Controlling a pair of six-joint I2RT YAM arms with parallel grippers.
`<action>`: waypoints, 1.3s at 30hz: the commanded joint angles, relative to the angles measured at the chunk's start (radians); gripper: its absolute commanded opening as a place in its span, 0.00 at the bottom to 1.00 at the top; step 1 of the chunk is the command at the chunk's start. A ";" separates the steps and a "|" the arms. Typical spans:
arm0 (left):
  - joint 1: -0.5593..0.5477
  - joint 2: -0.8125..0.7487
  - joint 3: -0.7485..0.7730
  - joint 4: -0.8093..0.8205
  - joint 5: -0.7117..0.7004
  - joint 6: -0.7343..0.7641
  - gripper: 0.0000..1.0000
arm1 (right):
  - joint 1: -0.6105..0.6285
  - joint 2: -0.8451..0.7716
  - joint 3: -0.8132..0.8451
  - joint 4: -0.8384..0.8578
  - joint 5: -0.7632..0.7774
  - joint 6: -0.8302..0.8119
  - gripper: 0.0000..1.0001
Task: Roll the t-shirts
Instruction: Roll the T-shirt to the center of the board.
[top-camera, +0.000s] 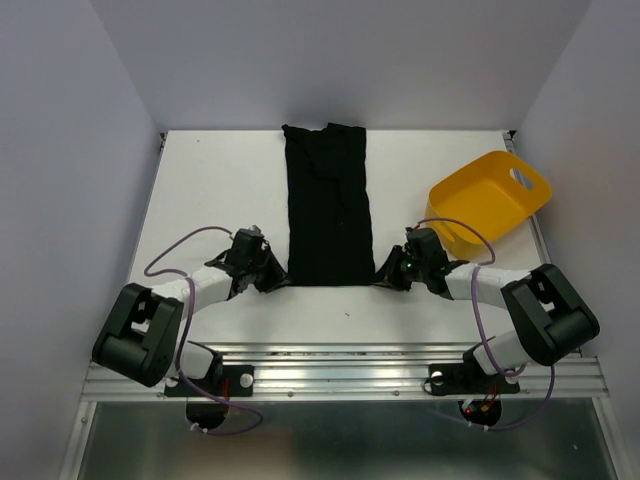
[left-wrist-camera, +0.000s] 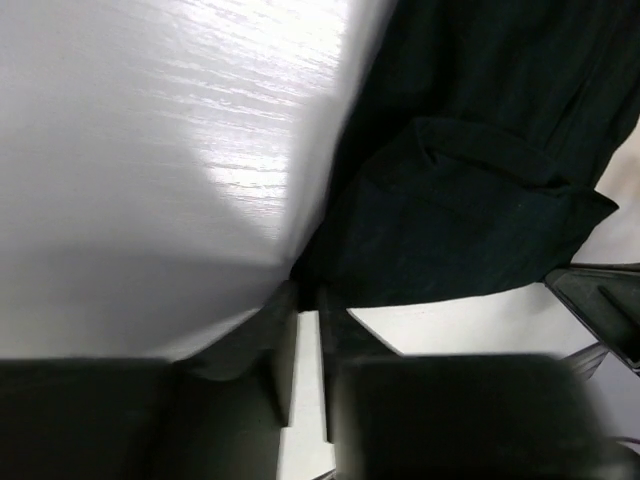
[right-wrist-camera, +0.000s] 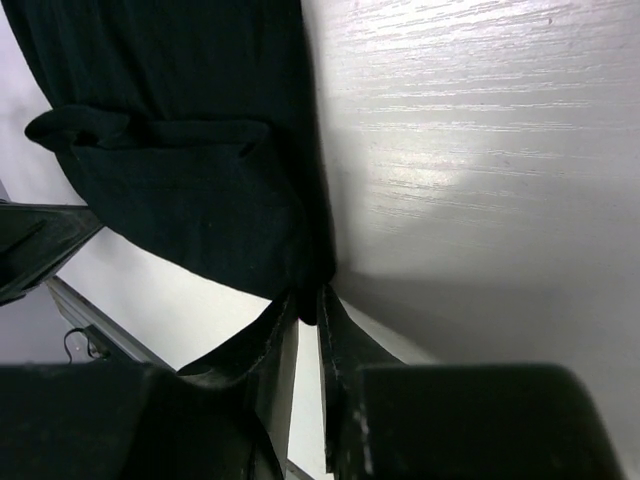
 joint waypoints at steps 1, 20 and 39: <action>0.000 0.012 -0.016 0.016 0.008 -0.002 0.11 | -0.001 -0.005 0.006 0.045 -0.003 0.004 0.14; 0.000 -0.169 -0.013 -0.170 0.009 -0.025 0.00 | 0.019 -0.139 0.004 -0.070 0.007 0.019 0.01; -0.002 -0.333 -0.091 -0.312 0.037 -0.054 0.00 | 0.092 -0.148 0.002 -0.194 0.005 0.051 0.03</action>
